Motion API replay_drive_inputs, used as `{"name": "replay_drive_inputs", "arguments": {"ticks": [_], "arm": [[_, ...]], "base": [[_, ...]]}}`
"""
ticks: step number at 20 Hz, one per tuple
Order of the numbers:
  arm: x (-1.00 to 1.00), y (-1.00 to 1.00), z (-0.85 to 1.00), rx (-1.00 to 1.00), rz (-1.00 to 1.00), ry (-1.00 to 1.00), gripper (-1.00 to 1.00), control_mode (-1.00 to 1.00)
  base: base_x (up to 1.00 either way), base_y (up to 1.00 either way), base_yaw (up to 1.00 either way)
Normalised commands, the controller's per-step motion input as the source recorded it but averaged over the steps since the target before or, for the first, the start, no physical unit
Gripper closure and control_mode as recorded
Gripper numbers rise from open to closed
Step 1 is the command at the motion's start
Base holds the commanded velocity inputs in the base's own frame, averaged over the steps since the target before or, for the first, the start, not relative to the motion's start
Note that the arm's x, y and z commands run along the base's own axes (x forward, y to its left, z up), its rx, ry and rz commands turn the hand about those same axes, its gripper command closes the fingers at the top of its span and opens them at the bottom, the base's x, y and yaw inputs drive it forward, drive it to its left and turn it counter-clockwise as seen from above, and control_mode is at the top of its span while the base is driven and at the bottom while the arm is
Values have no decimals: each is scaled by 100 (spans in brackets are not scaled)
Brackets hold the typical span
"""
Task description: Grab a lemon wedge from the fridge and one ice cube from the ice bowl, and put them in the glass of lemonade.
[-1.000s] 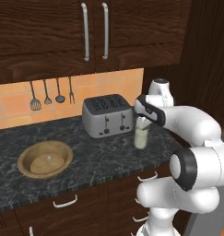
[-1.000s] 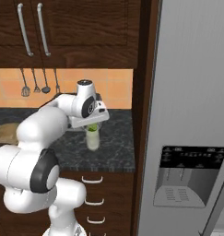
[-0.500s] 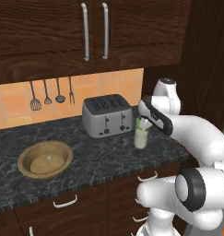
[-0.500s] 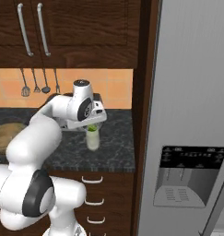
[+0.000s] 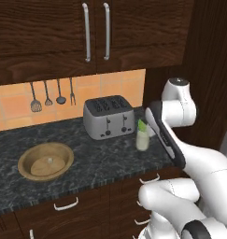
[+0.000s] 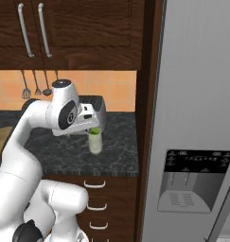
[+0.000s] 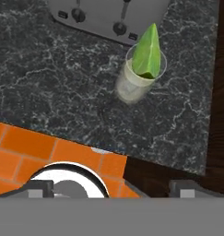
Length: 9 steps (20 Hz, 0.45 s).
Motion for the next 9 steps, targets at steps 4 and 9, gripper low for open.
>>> {"name": "replay_drive_inputs", "arguments": {"ticks": [4,9], "arm": [[-67,0,73,0,-22,29,-100,-100],[-96,0,18,8,-4,6,-100,-100]], "base": [[0,0,0],[0,0,0]]}}
